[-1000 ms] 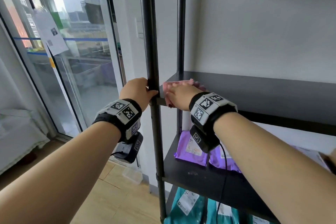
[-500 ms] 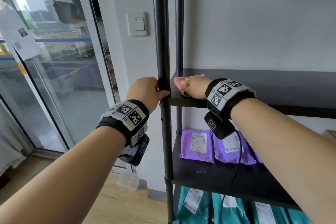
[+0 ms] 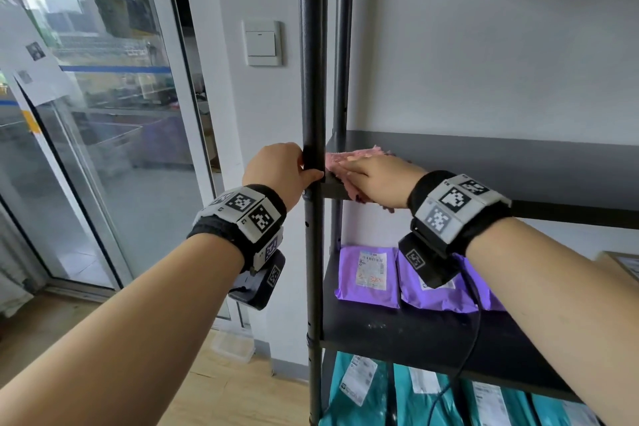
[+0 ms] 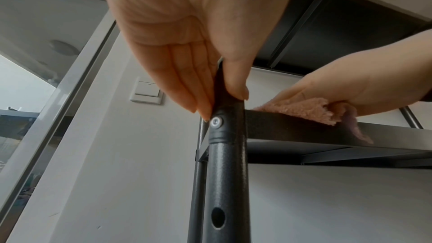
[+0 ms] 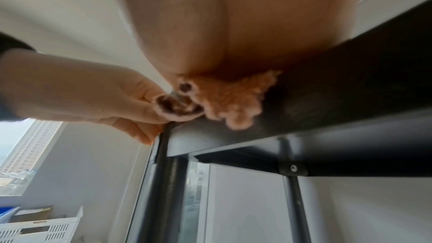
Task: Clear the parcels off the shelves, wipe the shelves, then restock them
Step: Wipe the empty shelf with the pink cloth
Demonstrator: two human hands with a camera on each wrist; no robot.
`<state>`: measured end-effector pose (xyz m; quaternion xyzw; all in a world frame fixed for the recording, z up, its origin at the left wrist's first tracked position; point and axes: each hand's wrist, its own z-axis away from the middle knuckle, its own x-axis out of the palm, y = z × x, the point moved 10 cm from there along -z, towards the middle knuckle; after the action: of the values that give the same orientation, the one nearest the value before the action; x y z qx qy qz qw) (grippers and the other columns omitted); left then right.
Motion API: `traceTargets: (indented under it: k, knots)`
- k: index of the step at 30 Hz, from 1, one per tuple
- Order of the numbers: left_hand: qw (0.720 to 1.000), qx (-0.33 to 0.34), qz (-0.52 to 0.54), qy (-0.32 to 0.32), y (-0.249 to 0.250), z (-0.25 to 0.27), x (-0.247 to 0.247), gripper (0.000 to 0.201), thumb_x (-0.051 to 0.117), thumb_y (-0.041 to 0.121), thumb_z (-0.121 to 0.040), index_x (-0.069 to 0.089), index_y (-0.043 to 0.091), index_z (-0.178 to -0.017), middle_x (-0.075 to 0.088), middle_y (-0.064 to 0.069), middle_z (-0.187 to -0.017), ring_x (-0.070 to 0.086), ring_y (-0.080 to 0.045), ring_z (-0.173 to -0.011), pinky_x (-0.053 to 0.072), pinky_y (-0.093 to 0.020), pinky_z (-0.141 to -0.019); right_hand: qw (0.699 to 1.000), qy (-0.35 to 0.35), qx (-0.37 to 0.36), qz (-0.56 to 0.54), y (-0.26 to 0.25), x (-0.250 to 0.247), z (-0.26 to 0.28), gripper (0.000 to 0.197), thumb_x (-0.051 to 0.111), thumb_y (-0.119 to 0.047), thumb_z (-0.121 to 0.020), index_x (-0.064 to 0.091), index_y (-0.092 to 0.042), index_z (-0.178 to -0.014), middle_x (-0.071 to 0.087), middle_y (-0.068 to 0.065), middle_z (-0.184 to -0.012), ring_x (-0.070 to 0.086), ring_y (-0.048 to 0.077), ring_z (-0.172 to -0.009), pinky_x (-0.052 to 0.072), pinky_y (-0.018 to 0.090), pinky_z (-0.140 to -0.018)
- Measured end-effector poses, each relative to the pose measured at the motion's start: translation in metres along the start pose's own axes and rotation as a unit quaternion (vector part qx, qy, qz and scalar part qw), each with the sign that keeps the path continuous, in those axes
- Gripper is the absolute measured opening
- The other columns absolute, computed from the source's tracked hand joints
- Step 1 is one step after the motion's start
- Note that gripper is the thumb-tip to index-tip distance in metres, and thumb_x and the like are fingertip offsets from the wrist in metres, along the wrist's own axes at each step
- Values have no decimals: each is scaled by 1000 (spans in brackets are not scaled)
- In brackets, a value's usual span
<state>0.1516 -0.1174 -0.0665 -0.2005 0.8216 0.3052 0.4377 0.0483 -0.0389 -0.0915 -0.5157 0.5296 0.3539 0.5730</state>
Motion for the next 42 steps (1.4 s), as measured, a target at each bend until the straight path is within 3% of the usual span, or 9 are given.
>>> traceTargets:
  k: [3,5,14,18,22,26,33,39,42]
  knots:
    - [1000,-4,-1,0,-1,0,0,30,60,40,-87,51,13,-78,45,4,-64,48,-21,-72,34,-30,-62,997,36,5,67,-15,7,-13,21,34,-30,-96,55,-28,-92,63,2,-111,56,24,-99,46,43,-87]
    - [1000,-1,-1,4,-1,1,0,30,60,41,-86,51,14,-78,45,5,-64,48,-22,-72,33,-29,-61,993,73,-3,95,-25,12,-15,21,34,-26,-94,56,-23,-96,63,5,-109,53,30,-110,38,47,-100]
    - [1000,-9,-14,7,3,7,-2,30,59,41,-88,48,15,-79,50,1,-73,47,-22,-73,35,-30,-63,997,67,-27,29,-10,4,17,46,22,-42,-98,53,-26,-128,55,-3,-132,52,19,-119,40,36,-100]
    - [1000,-11,3,-25,0,8,-4,26,60,39,-88,59,14,-96,63,-3,-90,54,-22,-82,42,-30,-70,996,26,66,-53,19,-11,34,43,27,-42,-100,54,-25,-129,67,1,-102,66,18,-69,54,29,-63]
    - [997,11,17,-75,-9,10,-2,33,60,25,-89,60,17,-121,67,2,-106,59,-17,-103,46,-28,-90,995,-42,86,18,19,-14,30,39,25,-26,-103,48,-12,-132,67,13,-109,68,19,-83,48,27,-84]
    - [993,31,-14,-109,-15,0,3,33,48,15,-94,58,22,-125,61,3,-121,54,-17,-115,42,-28,-100,986,-90,125,71,21,-15,21,23,33,-15,-98,54,-13,-107,64,5,-74,53,0,-34,39,10,-44]
    - [982,87,-25,-168,-10,-33,10,30,47,24,-96,62,22,-123,58,4,-129,49,-15,-120,33,-19,-95,961,-162,118,188,15,-22,-3,43,33,-15,-100,37,-15,-143,48,12,-137,49,27,-119,42,23,-86]
    - [966,79,-14,-246,-8,-54,27,28,53,23,-94,64,22,-120,63,2,-118,54,-15,-113,32,-14,-85,961,-238,116,80,27,-22,-38,47,41,-12,-100,36,-25,-144,41,-2,-141,58,2,-65,46,10,-57]
    - [962,54,-31,-265,-14,-73,40,17,56,27,-92,67,20,-103,61,5,-88,55,-11,-82,39,-14,-75,955,-263,114,73,27,-22,-58,51,37,-12,-101,24,-28,-148,33,7,-145,50,-2,-37,38,8,-37]
